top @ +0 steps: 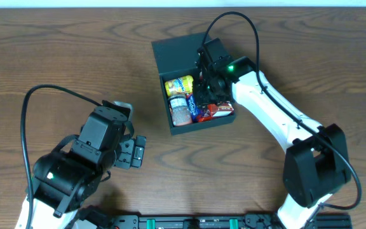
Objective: Pack container
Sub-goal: 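Carry the candy over the box and lower it inside, then open the right gripper and withdraw it to the box's right side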
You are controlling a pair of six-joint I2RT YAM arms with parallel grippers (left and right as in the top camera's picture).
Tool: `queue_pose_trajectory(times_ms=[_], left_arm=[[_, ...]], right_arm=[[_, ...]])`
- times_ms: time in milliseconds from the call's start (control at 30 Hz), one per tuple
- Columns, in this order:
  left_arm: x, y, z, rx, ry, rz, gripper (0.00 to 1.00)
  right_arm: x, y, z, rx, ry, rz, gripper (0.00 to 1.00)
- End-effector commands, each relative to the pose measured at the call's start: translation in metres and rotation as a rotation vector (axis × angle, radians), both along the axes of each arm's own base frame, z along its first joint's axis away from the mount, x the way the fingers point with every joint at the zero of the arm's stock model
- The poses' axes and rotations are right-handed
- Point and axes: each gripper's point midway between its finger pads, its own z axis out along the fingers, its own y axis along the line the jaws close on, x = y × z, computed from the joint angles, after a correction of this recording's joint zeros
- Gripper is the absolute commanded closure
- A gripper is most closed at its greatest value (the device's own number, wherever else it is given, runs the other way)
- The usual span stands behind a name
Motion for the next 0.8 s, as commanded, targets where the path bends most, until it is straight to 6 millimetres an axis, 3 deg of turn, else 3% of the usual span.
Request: queue_pose_trajectory(times_ms=[0,67,133,267,467,533,667,767], left_arm=[[0.0,0.002,-0.002,0.007,-0.001,0.004,0.05],[0.0,0.002,-0.002,0.008,-0.001,0.004,0.05],[0.0,0.002,-0.002,0.008,-0.001,0.004,0.05],[0.0,0.002,-0.002,0.008,0.0,0.004,0.05],[0.001,0.002,-0.001,0.006,-0.004,0.005,0.05],[0.004,0.001,0.001,0.003,-0.017,0.007,0.05],[0.014,0.001,0.008,-0.02,-0.063,0.048,0.05],[0.023,0.009,0.016,-0.049,-0.092,0.116,0.05]], right_arm=[[-0.002,-0.001,-0.005,-0.012,0.013,-0.019,0.99],[-0.003,0.002,-0.006,-0.013,0.014,-0.013,0.92],[-0.004,0.003,-0.006,-0.013,0.014,-0.008,0.7],[-0.005,0.005,-0.006,-0.013,0.013,-0.004,0.5],[0.0,0.007,0.001,0.002,-0.014,-0.004,0.01],[0.006,0.009,0.017,0.022,-0.056,0.001,0.01],[0.015,0.006,0.075,0.071,-0.196,0.035,0.01],[0.01,-0.015,0.116,0.062,-0.287,0.015,0.01]])
